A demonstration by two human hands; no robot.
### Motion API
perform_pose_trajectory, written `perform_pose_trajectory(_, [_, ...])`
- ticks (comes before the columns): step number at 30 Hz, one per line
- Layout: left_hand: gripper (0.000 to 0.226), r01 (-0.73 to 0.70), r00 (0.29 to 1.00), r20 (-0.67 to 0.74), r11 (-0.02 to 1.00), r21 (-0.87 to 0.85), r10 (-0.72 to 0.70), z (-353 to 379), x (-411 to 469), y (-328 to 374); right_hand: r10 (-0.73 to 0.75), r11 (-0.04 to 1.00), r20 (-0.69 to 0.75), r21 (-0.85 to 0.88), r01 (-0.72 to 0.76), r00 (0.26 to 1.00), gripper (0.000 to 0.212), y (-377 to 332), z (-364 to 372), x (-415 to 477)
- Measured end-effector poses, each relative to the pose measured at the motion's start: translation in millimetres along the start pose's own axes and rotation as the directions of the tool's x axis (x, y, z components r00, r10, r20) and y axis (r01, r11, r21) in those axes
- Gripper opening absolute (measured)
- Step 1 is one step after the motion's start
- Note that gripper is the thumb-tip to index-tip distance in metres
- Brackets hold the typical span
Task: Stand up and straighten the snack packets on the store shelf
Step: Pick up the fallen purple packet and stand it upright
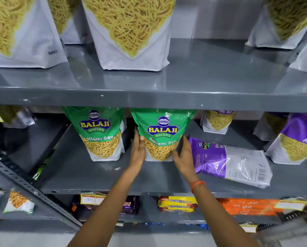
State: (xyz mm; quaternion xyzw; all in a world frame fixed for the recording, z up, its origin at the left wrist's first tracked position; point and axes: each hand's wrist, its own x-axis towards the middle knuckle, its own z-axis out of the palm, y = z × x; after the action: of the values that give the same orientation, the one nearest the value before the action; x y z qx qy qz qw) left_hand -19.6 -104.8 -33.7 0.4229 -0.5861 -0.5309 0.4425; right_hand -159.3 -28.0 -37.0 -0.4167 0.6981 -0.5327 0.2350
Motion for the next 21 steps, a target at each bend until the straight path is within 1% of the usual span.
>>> perform_pose_trajectory(2, [0.052,-0.109,0.980,-0.148,0.983,0.148,0.131,13.4,-23.1,-2.6,-0.143,0.983,-0.193,-0.145,0.116,0.971,0.062,-4.7,-7.5,-6.3])
perform_pose_trajectory(3, [0.054,-0.141,0.960,-0.209,0.966,0.218,0.187,22.0,-37.7,-2.3,-0.218,0.965,-0.241,-0.199,0.172,0.946,0.062,-6.9,-12.3,-7.6])
perform_pose_trajectory(4, [0.055,-0.160,0.943,-0.246,0.952,0.262,0.226,34.2,-53.3,-1.6,-0.276,0.946,-0.247,-0.241,0.217,0.929,0.061,-7.8,-19.0,-7.0])
perform_pose_trajectory(6, [0.053,-0.234,0.919,-0.246,0.929,0.287,0.308,65.5,-82.3,0.6,-0.322,0.916,-0.184,-0.310,0.256,0.929,0.059,-8.3,-32.4,0.5])
perform_pose_trajectory(7, [0.053,-0.272,0.916,-0.223,0.926,0.262,0.332,83.1,-93.8,1.5,-0.319,0.895,-0.139,-0.371,0.249,0.938,0.058,-5.2,-39.6,6.1])
perform_pose_trajectory(8, [0.053,-0.282,0.925,-0.202,0.938,0.202,0.321,99.8,-103.2,4.1,-0.307,0.857,-0.094,-0.461,0.232,0.947,0.057,-2.7,-47.7,11.8])
perform_pose_trajectory(10, [0.044,-0.206,0.963,-0.171,0.978,0.034,0.209,137.9,-117.7,9.1,-0.219,0.757,0.004,-0.630,0.172,0.976,0.060,9.0,-75.3,22.4])
perform_pose_trajectory(11, [0.036,-0.130,0.980,-0.159,0.991,-0.034,0.123,157.3,-122.2,6.1,-0.136,0.717,0.061,-0.683,0.141,0.989,0.058,18.8,-92.8,29.6])
perform_pose_trajectory(12, [0.031,-0.036,0.987,-0.156,0.996,-0.081,0.023,176.7,-125.4,2.8,-0.052,0.697,0.134,-0.704,0.132,0.990,0.052,25.8,-112.5,35.1])
perform_pose_trajectory(14, [0.032,0.180,0.969,-0.146,0.974,-0.138,-0.199,209.8,-125.3,-8.4,0.066,0.720,0.309,-0.673,0.170,0.949,0.044,39.4,-150.1,49.5])
perform_pose_trajectory(15, [0.035,0.291,0.941,-0.122,0.939,-0.183,-0.316,222.8,-123.6,-12.5,0.101,0.726,0.371,-0.662,0.187,0.923,0.042,46.7,-168.2,58.6])
perform_pose_trajectory(16, [0.038,0.408,0.900,-0.063,0.885,-0.225,-0.431,232.5,-122.3,-14.1,0.133,0.717,0.408,-0.669,0.197,0.903,0.040,51.4,-185.5,65.5])
perform_pose_trajectory(17, [0.044,0.521,0.846,0.017,0.822,-0.231,-0.532,239.5,-122.4,-14.0,0.164,0.705,0.426,-0.681,0.196,0.890,0.037,56.6,-201.8,72.7])
perform_pose_trajectory(18, [0.049,0.609,0.791,0.092,0.765,-0.210,-0.604,241.0,-123.8,-12.0,0.195,0.697,0.436,-0.692,0.188,0.879,0.036,60.7,-213.0,77.7])
perform_pose_trajectory(19, [0.051,0.670,0.742,0.147,0.719,-0.186,-0.654,242.7,-126.7,-9.0,0.221,0.697,0.441,-0.696,0.176,0.870,0.035,65.2,-223.7,81.4])
perform_pose_trajectory(21, [0.052,0.717,0.697,0.179,0.673,-0.181,-0.694,243.1,-130.1,-6.4,0.271,0.686,0.467,-0.707,0.171,0.842,0.037,69.7,-237.0,85.7])
